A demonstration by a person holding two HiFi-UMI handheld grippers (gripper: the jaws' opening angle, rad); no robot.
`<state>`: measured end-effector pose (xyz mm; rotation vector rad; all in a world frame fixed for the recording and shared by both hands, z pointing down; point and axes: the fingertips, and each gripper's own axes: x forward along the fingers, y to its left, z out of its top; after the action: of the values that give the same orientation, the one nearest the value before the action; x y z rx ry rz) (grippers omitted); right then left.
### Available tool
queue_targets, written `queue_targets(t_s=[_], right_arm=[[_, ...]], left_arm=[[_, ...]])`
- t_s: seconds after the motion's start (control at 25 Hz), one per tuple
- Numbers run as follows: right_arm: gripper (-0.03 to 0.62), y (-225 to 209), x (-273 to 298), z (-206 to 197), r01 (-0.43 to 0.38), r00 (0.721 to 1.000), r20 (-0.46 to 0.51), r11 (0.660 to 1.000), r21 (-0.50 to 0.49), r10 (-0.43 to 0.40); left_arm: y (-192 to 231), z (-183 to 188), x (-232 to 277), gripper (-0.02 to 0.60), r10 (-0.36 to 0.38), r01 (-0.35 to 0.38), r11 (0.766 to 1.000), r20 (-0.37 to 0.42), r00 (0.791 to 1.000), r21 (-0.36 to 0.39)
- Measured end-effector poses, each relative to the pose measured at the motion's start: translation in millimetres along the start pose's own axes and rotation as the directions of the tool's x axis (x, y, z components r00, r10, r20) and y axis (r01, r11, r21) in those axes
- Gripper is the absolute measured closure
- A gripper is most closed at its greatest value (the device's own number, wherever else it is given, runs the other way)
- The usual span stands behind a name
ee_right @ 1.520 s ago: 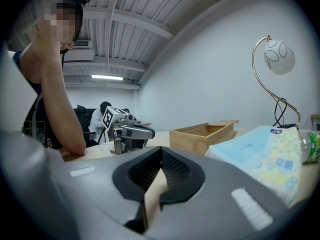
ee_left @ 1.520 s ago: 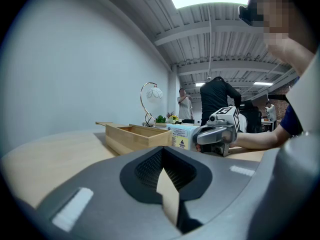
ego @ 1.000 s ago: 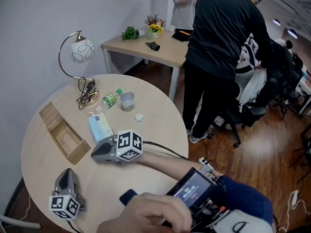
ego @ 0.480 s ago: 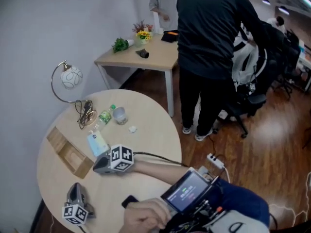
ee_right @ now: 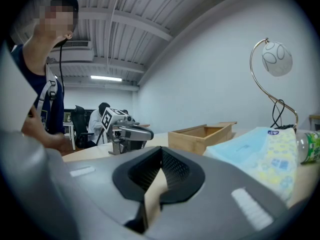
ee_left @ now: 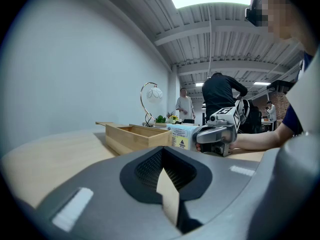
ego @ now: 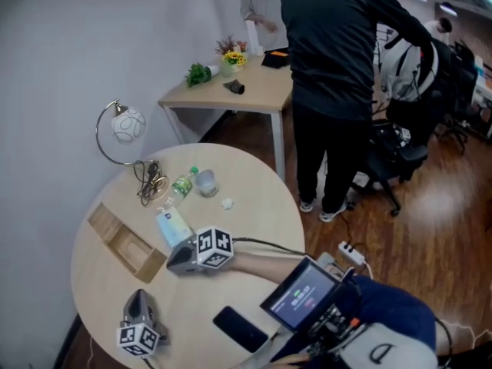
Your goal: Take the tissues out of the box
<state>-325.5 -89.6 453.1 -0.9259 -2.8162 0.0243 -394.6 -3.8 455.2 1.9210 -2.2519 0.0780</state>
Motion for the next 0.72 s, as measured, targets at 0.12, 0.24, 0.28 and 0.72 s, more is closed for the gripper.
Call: queue_targets(t_s=[0.12,0.24,0.28,0.72], right_arm=[[0.588,0.8,-1.8,2.0,0.001,1.000,0.006,1.000,-0.005,-0.001],[0.588,0.3,-1.5,2.1,0.003,1.000,0.006,1.000,-0.007,-0.003],[0.588,-0.6,-1.6,2.1,0.003,1.000,0.007,1.000,-0.011,-0.003],[0.588,-0.5,-0.3,2.1,0.001,1.000,-0.002,1.000,-0.007,-0.001]], left_arm=[[-3.4,2.9,-0.1,0.577,-0.004,0.004,1.000,0.002,1.000,0.004],[-2.8,2.0,-1.1,0.577,0.000,0.000,1.000,0.003,1.000,0.004],[-2.7,1.4,-1.0,0.577,0.001,-0.001,1.000,0.004,1.000,0.002],[-0.6,-0.3,0.7,0.577,0.000,0.000,1.000,0.004,1.000,-0.001]])
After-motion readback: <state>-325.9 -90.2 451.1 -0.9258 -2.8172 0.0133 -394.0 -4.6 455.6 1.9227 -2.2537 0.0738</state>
